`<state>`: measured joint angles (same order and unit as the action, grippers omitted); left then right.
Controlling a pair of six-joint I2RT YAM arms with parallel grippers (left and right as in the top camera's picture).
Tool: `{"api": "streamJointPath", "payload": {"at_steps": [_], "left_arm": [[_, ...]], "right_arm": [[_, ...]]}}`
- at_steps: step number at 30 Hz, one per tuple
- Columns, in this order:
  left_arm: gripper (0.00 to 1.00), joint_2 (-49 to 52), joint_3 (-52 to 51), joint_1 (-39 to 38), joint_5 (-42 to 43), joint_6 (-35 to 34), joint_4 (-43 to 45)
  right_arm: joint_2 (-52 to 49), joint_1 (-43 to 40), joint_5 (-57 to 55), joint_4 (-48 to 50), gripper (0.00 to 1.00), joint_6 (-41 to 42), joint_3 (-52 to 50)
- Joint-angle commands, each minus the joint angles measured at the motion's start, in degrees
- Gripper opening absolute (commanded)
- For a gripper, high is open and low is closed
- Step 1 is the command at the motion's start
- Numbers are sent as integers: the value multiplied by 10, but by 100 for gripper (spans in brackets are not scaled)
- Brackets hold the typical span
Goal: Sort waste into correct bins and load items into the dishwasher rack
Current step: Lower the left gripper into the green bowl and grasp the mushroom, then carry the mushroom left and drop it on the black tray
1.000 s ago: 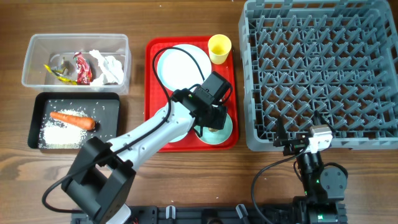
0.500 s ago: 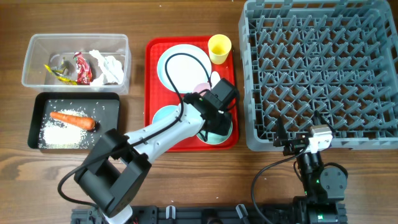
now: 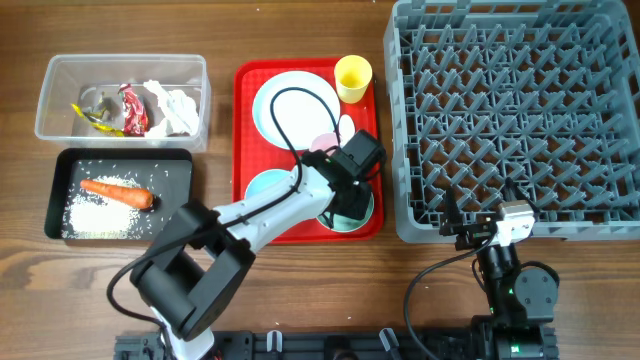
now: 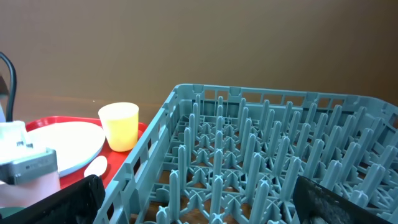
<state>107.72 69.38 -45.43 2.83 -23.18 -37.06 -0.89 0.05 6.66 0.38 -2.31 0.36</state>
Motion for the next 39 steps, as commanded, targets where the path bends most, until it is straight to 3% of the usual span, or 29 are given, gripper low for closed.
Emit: {"api": "streamJointPath", "payload": {"at_steps": [1, 5, 8, 15, 19, 25, 39], "left_arm": [[48, 8, -1, -2, -8, 5, 2], [48, 9, -1, -2, -8, 5, -1], [41, 9, -2, -2, -8, 5, -2], [36, 9, -2, -2, -8, 5, -2], [20, 9, -2, -2, -8, 5, -2], [11, 5, 1, -1, -9, 5, -5], [10, -88, 34, 2, -60, 5, -58]], "right_arm": [[5, -3, 9, 2, 100, -6, -1], [5, -3, 9, 2, 100, -6, -1], [5, -3, 9, 2, 100, -5, -1], [5, -3, 9, 2, 100, -6, -1], [5, -3, 9, 2, 100, -6, -1], [5, -3, 9, 2, 100, -5, -1], [5, -3, 9, 2, 100, -6, -1]]}}
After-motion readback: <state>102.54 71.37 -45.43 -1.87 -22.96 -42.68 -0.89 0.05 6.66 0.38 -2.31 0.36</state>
